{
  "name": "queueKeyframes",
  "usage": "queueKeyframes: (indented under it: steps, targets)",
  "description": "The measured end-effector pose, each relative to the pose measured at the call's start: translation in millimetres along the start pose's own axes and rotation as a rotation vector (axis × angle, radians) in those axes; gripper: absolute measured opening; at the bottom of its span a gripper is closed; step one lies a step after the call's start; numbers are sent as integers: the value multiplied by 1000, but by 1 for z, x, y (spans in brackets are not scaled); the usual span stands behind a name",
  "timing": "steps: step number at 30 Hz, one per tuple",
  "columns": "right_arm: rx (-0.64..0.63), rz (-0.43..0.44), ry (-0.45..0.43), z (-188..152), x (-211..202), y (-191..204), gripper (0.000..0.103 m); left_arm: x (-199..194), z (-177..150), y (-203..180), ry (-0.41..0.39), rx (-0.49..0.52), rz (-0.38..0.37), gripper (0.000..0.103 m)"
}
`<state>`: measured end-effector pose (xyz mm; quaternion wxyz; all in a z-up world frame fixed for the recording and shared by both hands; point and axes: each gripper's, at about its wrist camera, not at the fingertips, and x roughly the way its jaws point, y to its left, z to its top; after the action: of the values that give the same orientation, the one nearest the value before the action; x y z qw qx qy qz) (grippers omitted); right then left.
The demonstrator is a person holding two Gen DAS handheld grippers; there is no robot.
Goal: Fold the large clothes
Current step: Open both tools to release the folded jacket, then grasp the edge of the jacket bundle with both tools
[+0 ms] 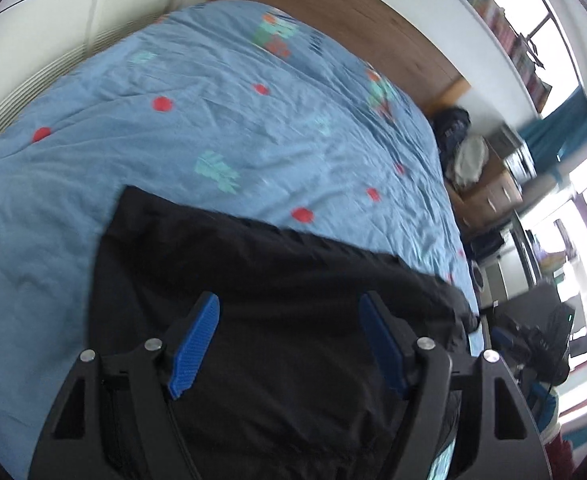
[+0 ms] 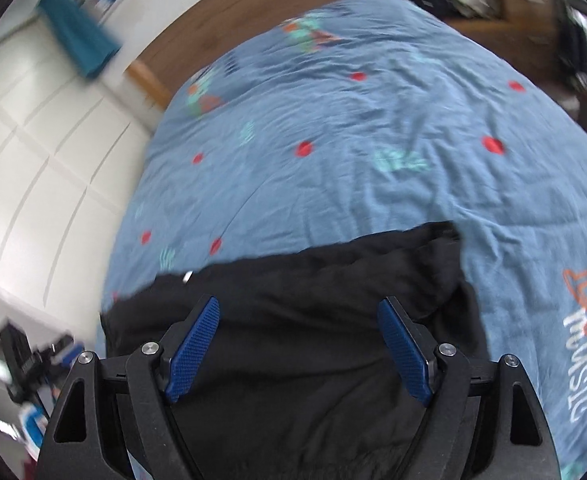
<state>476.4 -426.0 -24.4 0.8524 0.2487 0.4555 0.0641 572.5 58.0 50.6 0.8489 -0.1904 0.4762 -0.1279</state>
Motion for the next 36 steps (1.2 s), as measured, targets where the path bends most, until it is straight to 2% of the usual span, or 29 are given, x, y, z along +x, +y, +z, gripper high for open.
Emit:
queueKeyframes:
  steps: [2,5,8,11,14,16,27,32,36]
  targets:
    - [-112,-4,18,-13,8,31,81,10,-10,-21,21,41,-3,72]
    - [-215,4,40,-27,23,61,81,32,-21,-54,53,125,17,72]
    - [-270,-9,76,-36,44,74,81,59,-26,-70,73,170,52,72]
    - [-294,-76,108,-42,75,70,83,90,-28,-74,87,213,123,74]
    - [-280,-120,134,-43,101,56,90,124,-25,-63,122,201,167,82]
    - [-249,-118,155,-41,113,45,91,144,-20,-53,145,181,178,87]
    - [-186,-150,219,-29,177,21,100,222,-6,-31,215,140,233,98]
    - [-182,-166,235,-27,191,19,101,237,-6,-29,232,149,266,101]
    - [-175,-156,257,-22,184,21,101,226,-3,-30,244,142,242,101]
